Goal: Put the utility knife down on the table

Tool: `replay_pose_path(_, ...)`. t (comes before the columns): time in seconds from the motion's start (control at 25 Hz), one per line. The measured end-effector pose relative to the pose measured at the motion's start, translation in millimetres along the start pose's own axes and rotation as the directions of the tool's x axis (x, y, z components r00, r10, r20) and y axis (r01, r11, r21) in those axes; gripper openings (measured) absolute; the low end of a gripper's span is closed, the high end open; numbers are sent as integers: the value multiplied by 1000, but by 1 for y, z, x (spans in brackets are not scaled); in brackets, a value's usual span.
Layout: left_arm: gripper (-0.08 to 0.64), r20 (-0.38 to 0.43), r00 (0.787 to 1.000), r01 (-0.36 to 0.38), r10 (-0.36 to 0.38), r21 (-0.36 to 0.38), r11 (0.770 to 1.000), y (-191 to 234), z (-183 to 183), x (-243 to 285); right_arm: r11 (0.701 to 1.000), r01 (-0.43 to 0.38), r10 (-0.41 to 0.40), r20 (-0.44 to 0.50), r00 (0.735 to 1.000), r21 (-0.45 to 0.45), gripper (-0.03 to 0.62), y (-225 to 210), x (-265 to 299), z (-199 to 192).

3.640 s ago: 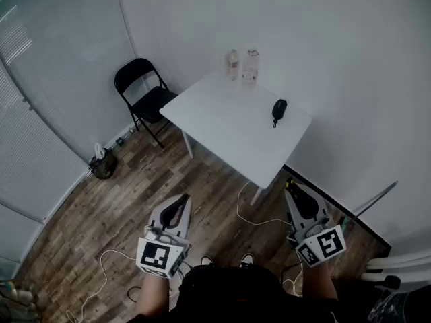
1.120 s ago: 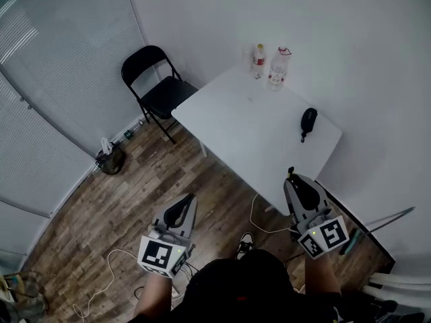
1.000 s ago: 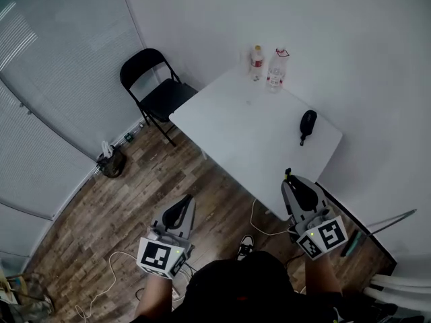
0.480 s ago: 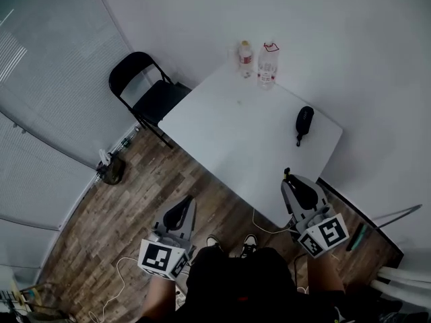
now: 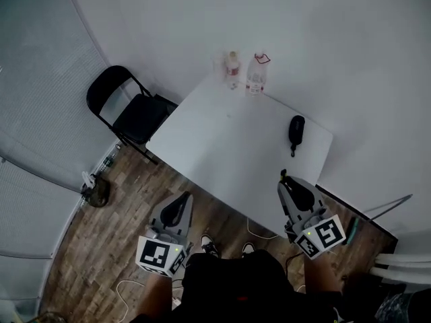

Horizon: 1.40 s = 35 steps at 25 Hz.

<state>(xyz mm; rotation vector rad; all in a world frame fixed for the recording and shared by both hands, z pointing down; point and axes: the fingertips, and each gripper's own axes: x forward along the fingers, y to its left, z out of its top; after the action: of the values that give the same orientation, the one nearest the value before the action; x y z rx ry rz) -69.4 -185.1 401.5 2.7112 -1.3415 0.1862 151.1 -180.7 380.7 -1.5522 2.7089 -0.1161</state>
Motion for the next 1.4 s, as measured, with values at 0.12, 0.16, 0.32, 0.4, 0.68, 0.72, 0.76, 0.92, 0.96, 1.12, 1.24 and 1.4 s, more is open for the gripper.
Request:
replay_pose_path(0.12, 31, 12, 1000, 28, -28, 11, 1000, 34, 2, 3, 999, 34, -34, -8, 999, -20, 74, 15, 28, 3)
replay_pose_path(0.16, 31, 13, 999, 37, -37, 15, 999, 45, 2, 3, 999, 43, -43, -10, 999, -24, 75, 19, 38, 3)
replay_pose_path(0.32, 31, 17, 998, 66, -66, 20, 998, 80, 0, 3, 998, 61, -61, -37, 997, -10, 75, 28, 73, -5)
replay_pose_path(0.4, 31, 11, 998, 68, -69, 21, 997, 92, -3, 4, 998, 69, -69, -51, 996, -3, 74, 28, 83, -11)
replay_pose_path(0.68, 31, 8, 999, 46, -46, -9, 999, 101, -8, 17, 997, 72, -68, -156, 985, 18, 74, 3, 119, -51)
replay_pose_path(0.72, 31, 7, 999, 42, -42, -11, 999, 100, -8, 18, 997, 69, -65, -176, 982, 20, 75, -1, 124, -58)
replay_pose_path(0.76, 31, 5, 999, 38, -38, -12, 999, 98, -7, 19, 998, 66, -60, -196, 979, 22, 75, -6, 128, -65)
replay_pose_path(0.92, 31, -11, 1000, 25, -25, -15, 1000, 92, -9, 27, 999, 51, -48, -285, 957, 2, 74, -23, 148, -99)
replay_pose_path(0.96, 31, -14, 1000, 22, -22, -15, 1000, 90, -10, 29, 999, 45, -46, -310, 950, -10, 74, -27, 153, -109)
replay_pose_path(1.12, 31, -31, 999, 12, -12, -14, 1000, 83, -12, 33, 999, 35, -29, -399, 916, 9, 75, -41, 166, -151)
replay_pose_path(1.24, 31, -51, 999, -1, -1, -33, 999, 82, -15, 36, 998, 35, -4, -453, 891, 58, 74, -46, 173, -180)
replay_pose_path(1.4, 31, -71, 997, -10, 8, -21, 1000, 83, -21, 38, 997, 28, 19, -535, 845, 79, 74, -48, 183, -219)
